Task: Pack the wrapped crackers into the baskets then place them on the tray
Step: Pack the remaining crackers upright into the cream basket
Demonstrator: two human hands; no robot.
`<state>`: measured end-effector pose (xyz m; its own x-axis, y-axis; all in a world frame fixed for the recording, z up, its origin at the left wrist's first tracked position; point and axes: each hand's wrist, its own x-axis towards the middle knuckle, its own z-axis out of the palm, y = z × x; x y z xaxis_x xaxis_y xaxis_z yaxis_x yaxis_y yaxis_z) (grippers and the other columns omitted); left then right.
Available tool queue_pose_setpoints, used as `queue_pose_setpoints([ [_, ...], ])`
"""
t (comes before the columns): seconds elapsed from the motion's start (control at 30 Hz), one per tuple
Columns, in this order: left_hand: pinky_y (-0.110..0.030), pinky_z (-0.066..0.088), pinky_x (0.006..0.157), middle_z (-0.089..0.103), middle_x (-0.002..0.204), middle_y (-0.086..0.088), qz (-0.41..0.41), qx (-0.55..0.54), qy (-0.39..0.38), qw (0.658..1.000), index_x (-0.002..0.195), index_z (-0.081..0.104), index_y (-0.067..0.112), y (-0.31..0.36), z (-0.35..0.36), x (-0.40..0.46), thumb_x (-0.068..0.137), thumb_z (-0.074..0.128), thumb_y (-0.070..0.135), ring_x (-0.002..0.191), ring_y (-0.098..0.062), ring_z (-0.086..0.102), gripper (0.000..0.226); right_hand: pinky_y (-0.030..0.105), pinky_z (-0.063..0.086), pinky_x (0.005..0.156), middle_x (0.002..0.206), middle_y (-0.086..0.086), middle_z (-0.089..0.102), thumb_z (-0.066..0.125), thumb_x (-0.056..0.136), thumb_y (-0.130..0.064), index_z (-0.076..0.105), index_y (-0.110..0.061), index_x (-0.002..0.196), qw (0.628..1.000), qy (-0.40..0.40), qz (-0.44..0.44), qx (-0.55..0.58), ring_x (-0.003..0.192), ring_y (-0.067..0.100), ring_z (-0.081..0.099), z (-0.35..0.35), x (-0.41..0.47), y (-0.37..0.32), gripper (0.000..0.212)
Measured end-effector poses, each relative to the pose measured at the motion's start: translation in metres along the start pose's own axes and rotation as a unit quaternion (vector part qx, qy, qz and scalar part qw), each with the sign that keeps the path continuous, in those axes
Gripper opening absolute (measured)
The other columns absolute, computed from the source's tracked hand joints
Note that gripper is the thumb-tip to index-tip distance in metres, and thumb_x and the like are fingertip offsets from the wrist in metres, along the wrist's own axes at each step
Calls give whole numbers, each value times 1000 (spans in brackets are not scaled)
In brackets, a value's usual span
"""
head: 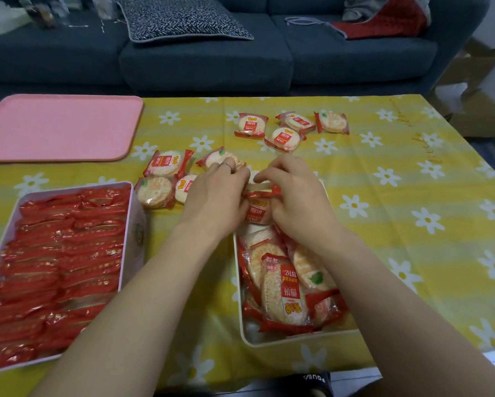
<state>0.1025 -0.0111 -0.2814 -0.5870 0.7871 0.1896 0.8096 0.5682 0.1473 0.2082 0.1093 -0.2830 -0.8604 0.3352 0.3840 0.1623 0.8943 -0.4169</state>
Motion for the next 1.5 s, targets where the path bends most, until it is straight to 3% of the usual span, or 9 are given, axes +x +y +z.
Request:
queue_pose_setpoints([
  [0.17,-35,31,70,54,116,-7,-23,41,-27,999,113,60,17,6,-2,2,90,63,33,107,-30,56,29,42,49,72,84,1,57,55,78,-8,52,-19,87,994,-75,84,-20,78,25,55,-3,-2,4,14],
  [0.33,-33,33,69,55,112,-5,-22,46,-40,998,106,63,17,5,-5,3,87,65,34,103,-29,59,26,37,49,67,77,4,59,55,83,-13,53,-15,86,986,-112,117,-29,75,28,56,-4,-7,1,4],
  [0.43,-35,35,72,54,115,-6,-19,47,-42,998,112,61,15,7,-7,3,86,64,35,107,-29,58,33,34,45,65,79,6,59,56,80,-9,55,-11,88,983,-108,150,-9,80,28,56,-8,-6,5,8],
  [0.57,-40,40,79,52,122,-7,0,40,-48,998,119,47,23,9,-3,3,83,69,40,113,-31,55,46,29,47,70,77,-10,57,58,80,-2,62,-16,91,974,-125,176,71,82,20,58,-9,-7,7,18],
  [0.73,-35,30,72,53,116,-8,5,50,-55,997,112,48,22,16,5,4,86,69,33,110,-31,55,36,19,40,57,80,-2,68,52,77,1,63,-22,86,970,-126,190,86,77,19,59,-12,-6,12,27],
  [0.87,-36,30,73,56,117,-8,5,61,-48,997,114,54,18,16,6,6,88,65,25,112,-32,56,30,33,52,72,88,4,70,51,80,-1,62,-13,99,976,-104,186,46,85,24,63,-19,-6,10,26],
  [1.07,-43,44,84,57,124,-8,8,70,-45,997,131,31,20,23,10,9,82,73,45,116,-32,56,69,37,51,75,99,10,68,53,84,-4,59,-16,121,977,-110,177,-35,94,30,62,-20,-6,15,39],
  [1.17,-42,44,80,58,124,-10,-2,94,-38,995,137,24,19,28,20,16,82,76,42,115,-32,57,79,39,53,80,103,11,69,55,85,-6,64,-13,120,976,-114,173,-65,99,31,62,-20,-5,16,37],
  [1.5,-36,33,69,62,117,-7,2,154,-46,987,125,42,17,31,34,23,89,68,16,110,-31,61,45,39,54,73,93,15,68,56,79,-3,70,-4,96,973,-98,184,-102,87,35,63,-21,-4,15,22],
])
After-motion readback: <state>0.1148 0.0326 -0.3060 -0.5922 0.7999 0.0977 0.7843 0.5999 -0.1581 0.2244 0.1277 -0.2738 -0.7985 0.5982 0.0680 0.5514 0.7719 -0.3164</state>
